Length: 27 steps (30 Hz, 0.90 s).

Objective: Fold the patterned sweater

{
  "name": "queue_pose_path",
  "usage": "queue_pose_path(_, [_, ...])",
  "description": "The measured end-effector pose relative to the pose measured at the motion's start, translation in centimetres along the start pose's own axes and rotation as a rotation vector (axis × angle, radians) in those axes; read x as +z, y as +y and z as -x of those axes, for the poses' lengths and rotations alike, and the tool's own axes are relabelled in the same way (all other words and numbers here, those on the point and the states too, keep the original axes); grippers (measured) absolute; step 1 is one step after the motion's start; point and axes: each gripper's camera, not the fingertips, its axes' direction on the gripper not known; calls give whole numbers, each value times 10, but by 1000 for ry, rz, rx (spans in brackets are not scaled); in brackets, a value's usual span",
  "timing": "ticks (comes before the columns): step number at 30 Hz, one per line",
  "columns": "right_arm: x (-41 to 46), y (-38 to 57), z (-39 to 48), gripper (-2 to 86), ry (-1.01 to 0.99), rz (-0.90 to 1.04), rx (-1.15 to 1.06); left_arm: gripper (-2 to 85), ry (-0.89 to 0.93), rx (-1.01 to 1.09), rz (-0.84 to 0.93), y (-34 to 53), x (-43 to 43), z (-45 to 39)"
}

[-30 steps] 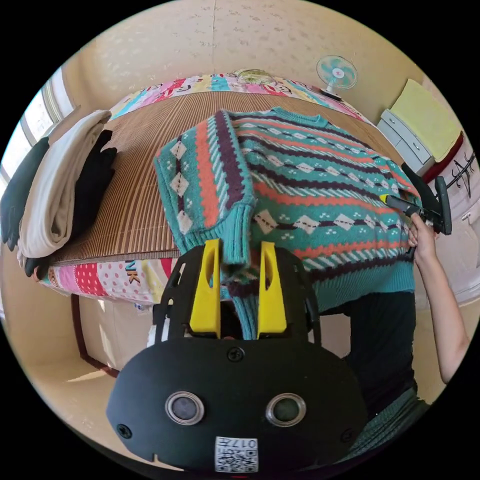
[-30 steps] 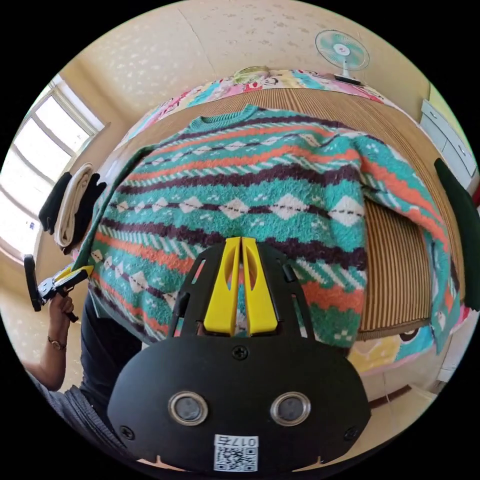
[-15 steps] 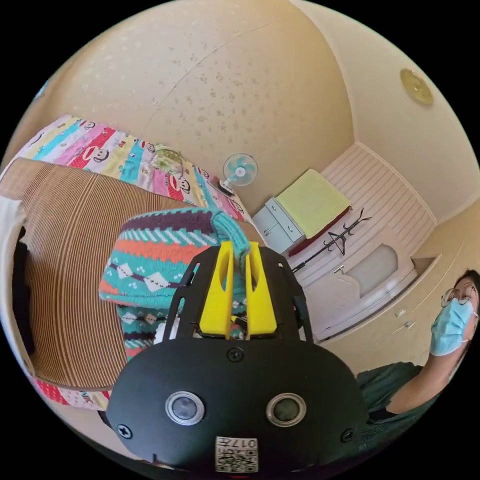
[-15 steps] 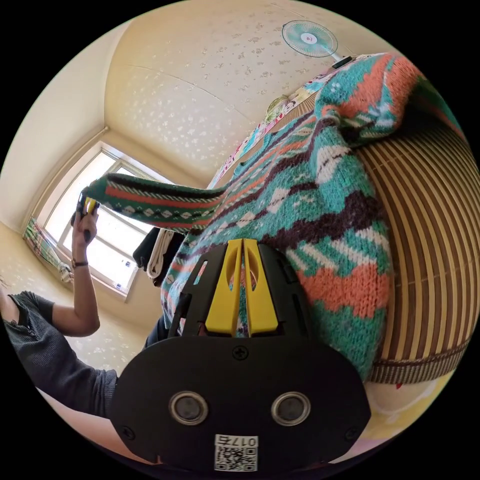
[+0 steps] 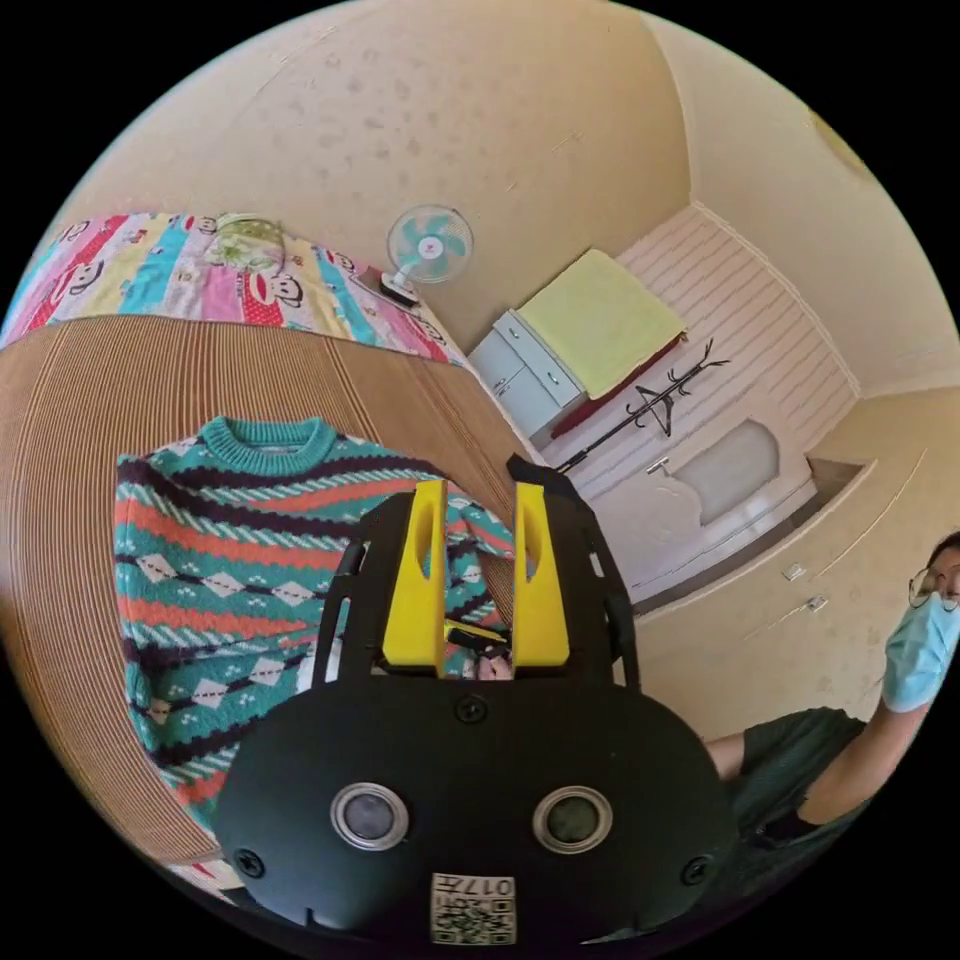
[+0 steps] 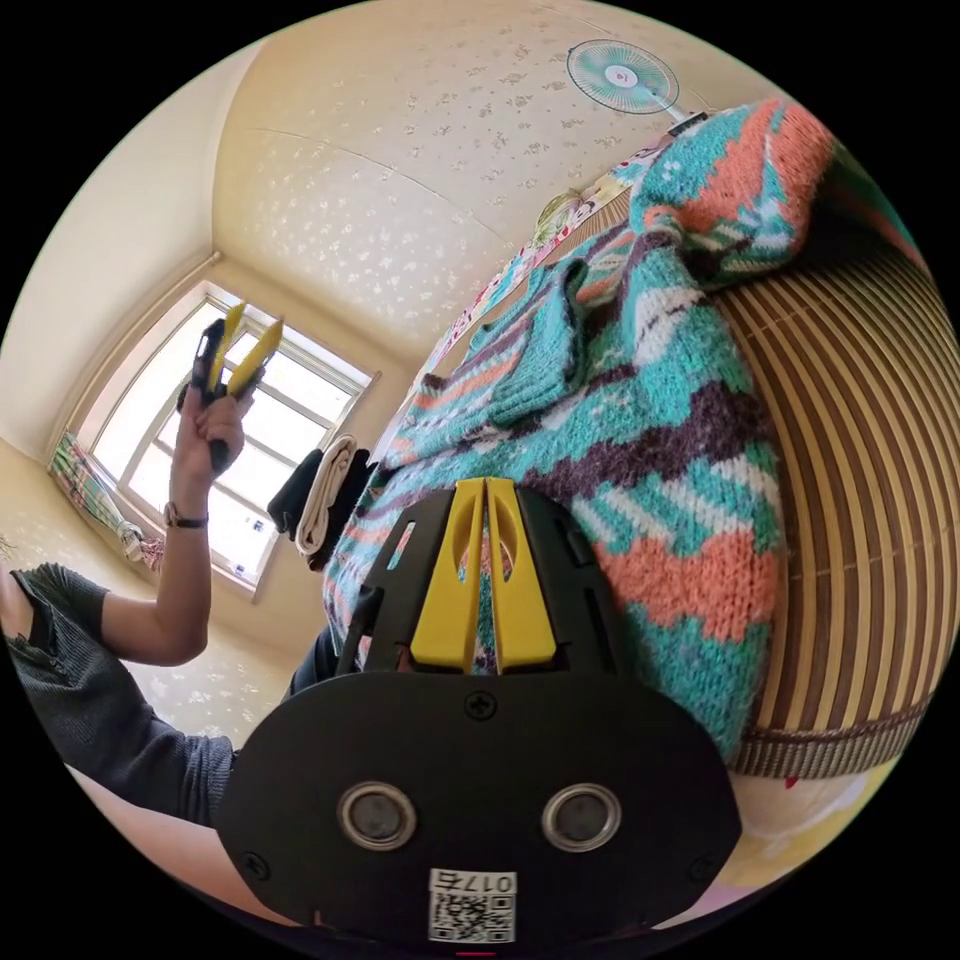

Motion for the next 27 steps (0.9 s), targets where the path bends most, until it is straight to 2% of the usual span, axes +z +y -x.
queue_pose_path(5, [-7, -1, 0, 5, -1, 0, 2, 118, -288, -125, 7, 57, 9, 54])
queue_pose_path(11, [-15, -8, 1, 13, 2, 8, 33, 132, -463, -153, 84, 79, 33, 99])
queue_pose_path(14, [-19, -24, 4, 34, 3, 34, 158, 134, -457, -231, 144, 96, 42, 124])
queue_pose_path(18, [-47, -38, 5, 108, -32, -182, 400, 135, -439, -230, 70, 116, 23, 121])
queue_pose_path(21, [-44, -60, 0, 113, 68, -145, 601, 136, -440, -265, -28, 121, -2, 120])
queue_pose_path(24, [-25, -97, -5, 73, 84, -49, 631, 136, -479, -264, -86, 114, -20, 117])
queue_pose_path(26, [-27, -127, 9, 54, -21, -74, 526, 136, -501, -253, -70, 101, -22, 119])
queue_pose_path(27, [-33, -151, 30, 49, -97, -97, 391, 136, -502, -244, -65, 98, -21, 119])
